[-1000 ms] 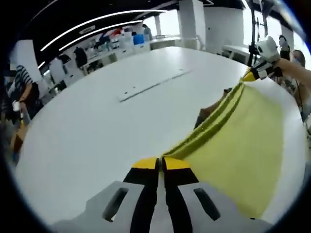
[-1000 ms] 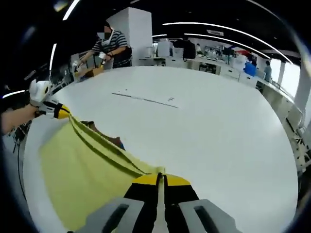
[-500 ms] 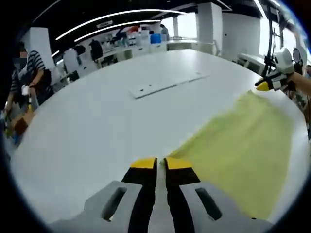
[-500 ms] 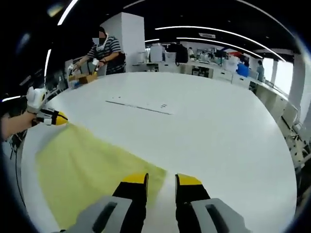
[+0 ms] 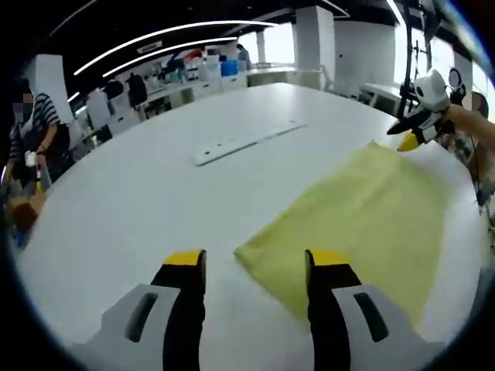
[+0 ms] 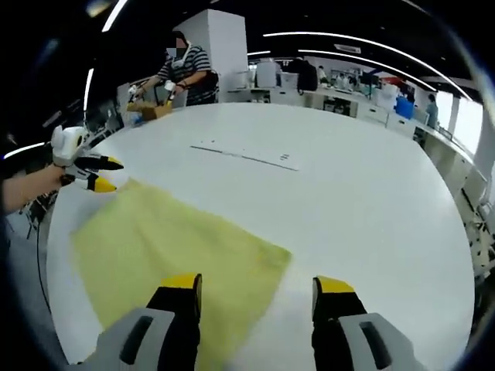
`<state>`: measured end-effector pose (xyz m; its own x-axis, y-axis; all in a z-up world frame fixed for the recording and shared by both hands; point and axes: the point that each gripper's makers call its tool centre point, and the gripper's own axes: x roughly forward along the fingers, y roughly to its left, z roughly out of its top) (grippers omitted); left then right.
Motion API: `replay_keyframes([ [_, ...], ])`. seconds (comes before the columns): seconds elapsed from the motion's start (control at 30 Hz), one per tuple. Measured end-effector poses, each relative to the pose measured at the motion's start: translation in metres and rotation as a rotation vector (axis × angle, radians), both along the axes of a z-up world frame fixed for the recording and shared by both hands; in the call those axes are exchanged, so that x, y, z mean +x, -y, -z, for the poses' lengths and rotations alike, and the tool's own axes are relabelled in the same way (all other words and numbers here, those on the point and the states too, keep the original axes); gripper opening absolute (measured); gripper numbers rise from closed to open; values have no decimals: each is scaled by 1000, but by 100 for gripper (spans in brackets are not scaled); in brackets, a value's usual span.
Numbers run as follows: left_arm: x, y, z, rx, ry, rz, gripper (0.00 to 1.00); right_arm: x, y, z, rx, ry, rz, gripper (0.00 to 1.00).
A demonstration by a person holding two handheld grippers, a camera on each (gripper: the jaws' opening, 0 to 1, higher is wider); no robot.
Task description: Fold the garment on the visible template until the final outline fits inside the template.
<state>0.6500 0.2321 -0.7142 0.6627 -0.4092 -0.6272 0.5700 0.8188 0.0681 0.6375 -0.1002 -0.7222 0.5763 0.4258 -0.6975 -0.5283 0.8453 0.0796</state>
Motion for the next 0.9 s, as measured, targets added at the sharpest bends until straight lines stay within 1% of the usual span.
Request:
replay_keyframes([
  [0.07,-6,1,-2,-9,-3,17,62,-8,-2,-2,0,-13,-17,63],
  [0.13,-14,2,-4,-17,-2,27,66,-14,-3,-4,1,-25,-30,67],
  [0.2,-21,2,-7,-10,4,45,66,-25,-6,-7,5,-40,-47,68],
  [0.3,-32,1,-9,5,-1,75,70,-38,-9,-12,3,-49,-75,72],
  [0.37,-39,1,-12,-4,3,87,72,-46,-11,-14,2,-56,-91,74],
  [0.43,-46,2,-14,-24,-3,93,75,-55,-13,-15,3,-66,-107,76],
  [0.47,-53,4,-15,-44,-9,91,75,-59,-14,-15,5,-71,-114,77],
  [0.57,-61,3,-15,-92,-25,76,78,-76,-17,-15,14,-93,-135,80],
  [0.6,-66,5,-15,-100,-27,75,79,-80,-18,-14,14,-99,-139,81],
  [0.63,-70,7,-15,-113,-32,74,80,-82,-18,-13,14,-102,-141,82],
  [0.67,-74,9,-16,-130,-36,72,81,-91,-18,-11,8,-111,-150,82],
  [0.7,-79,9,-16,-138,-39,72,82,-94,-18,-9,4,-115,-153,81],
  [0.77,-86,11,-15,-143,-45,78,83,-101,-17,-6,-2,-123,-153,81],
  [0.9,-98,10,-10,-144,-62,84,83,-116,-17,-2,21,-138,-137,79],
])
